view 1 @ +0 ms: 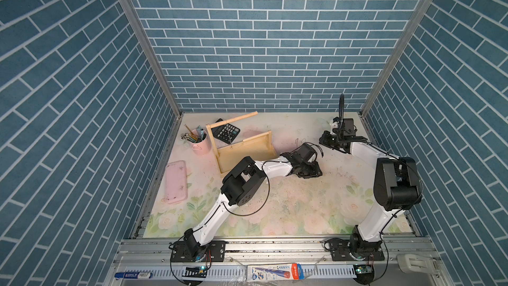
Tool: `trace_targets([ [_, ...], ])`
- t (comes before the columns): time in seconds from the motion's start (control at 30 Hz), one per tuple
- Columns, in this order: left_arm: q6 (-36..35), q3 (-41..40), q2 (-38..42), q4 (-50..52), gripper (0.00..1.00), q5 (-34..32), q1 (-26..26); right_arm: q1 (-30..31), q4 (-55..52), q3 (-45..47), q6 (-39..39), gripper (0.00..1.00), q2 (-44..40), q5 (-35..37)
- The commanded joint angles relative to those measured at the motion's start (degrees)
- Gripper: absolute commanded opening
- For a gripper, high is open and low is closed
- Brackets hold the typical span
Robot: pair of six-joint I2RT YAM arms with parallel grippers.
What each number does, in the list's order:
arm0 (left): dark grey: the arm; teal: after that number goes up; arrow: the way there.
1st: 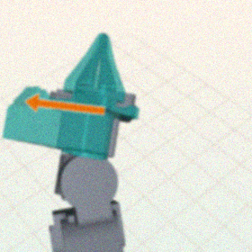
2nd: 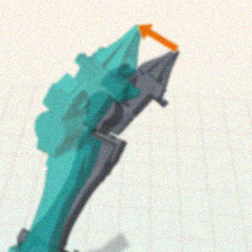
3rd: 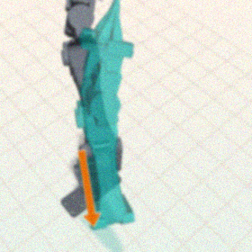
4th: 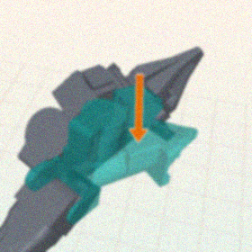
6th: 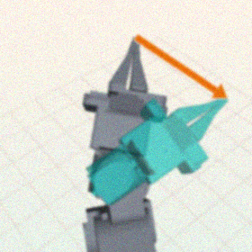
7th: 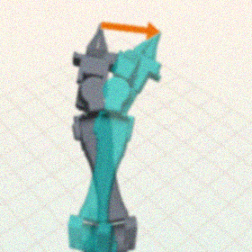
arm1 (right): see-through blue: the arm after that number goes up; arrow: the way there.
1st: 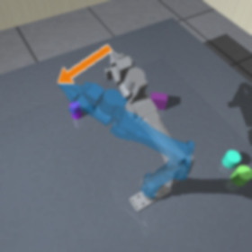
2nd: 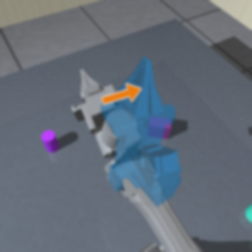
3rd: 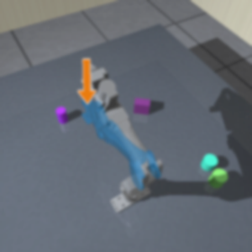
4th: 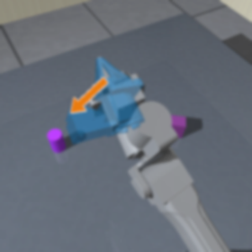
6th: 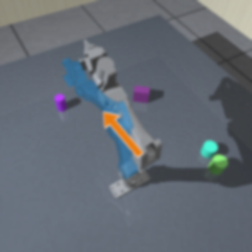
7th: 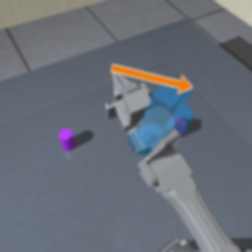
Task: Take the necklace off the jewelry display stand
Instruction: Place the necklace at the center of the board.
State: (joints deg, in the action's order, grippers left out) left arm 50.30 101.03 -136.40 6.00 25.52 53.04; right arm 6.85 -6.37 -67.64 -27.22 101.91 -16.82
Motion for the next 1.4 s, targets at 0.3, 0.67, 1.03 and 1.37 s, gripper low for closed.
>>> trace_targets([
  [0.3, -2.4, 0.5, -1.5, 5.5, 0.42, 1.1, -0.8, -0.2, -0.9, -1.5, -0.4, 0.0, 1.8, -0.1],
  [0.67, -2.1, -2.4, 0.6, 3.4, 0.47, 1.5, -1.2, -0.1, -1.2, -2.4, -0.4, 0.0, 3.1, -0.1],
  [1.03, -1.7, -5.8, 4.5, -1.3, 0.68, 2.8, -2.1, -0.2, -3.2, -4.8, 1.0, 0.0, 5.2, 0.9],
  [1.37, -1.0, -8.9, 8.8, -3.3, 0.78, 2.5, -2.5, -0.2, -4.1, -6.9, 1.3, 0.0, 7.8, 0.1],
])
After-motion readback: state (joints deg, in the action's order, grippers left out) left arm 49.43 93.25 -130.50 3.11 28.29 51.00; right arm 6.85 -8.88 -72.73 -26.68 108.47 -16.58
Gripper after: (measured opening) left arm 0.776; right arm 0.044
